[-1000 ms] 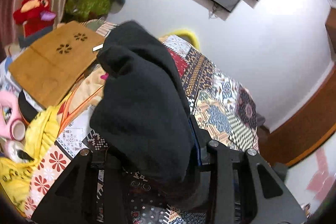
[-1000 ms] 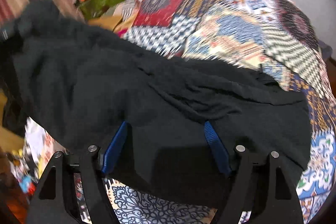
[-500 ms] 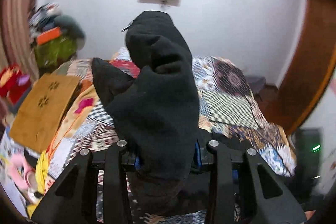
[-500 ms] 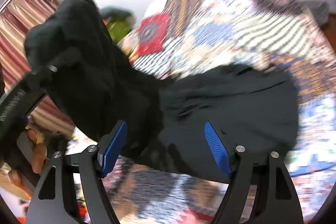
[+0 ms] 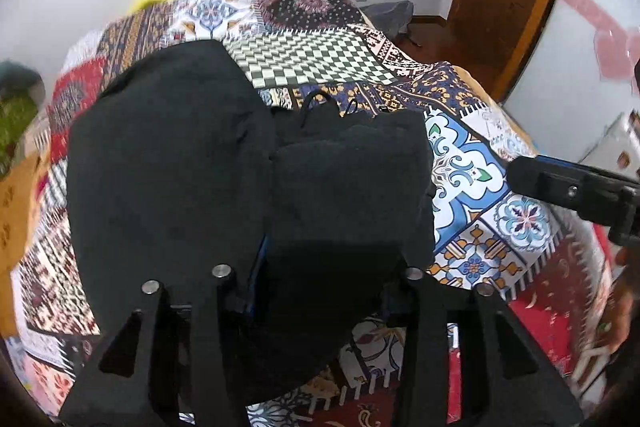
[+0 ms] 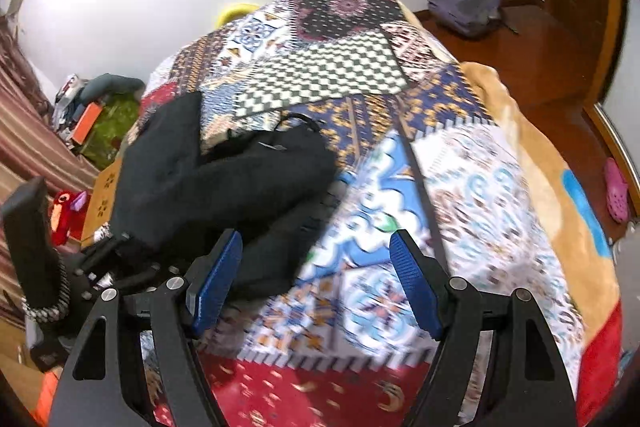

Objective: Fold large clothes

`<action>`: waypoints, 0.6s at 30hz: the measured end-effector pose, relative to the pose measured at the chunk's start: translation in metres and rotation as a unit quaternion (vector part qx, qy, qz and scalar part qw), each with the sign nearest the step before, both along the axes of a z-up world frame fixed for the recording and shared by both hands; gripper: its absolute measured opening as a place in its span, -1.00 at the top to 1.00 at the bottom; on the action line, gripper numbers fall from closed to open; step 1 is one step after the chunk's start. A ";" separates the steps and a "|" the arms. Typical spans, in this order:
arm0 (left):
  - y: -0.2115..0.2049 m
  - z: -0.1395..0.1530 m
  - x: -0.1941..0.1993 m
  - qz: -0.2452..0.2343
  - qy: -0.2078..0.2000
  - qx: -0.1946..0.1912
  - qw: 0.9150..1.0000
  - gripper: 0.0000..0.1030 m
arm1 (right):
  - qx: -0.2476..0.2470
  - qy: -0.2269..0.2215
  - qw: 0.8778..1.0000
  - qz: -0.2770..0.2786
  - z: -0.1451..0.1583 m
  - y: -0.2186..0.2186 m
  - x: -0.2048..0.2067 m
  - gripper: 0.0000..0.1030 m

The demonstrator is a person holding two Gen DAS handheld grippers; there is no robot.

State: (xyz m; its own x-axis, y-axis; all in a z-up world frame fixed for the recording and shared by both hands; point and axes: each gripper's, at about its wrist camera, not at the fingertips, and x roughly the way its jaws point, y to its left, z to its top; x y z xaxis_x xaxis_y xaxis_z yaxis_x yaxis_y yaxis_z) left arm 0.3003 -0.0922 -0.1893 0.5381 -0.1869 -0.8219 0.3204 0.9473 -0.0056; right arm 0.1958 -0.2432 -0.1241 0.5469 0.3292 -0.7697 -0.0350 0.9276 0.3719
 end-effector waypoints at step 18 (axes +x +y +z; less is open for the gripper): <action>0.094 0.078 -0.047 0.059 -0.060 -0.024 0.996 -0.42 | -0.001 -0.074 0.991 0.109 0.050 0.086 0.017 -0.44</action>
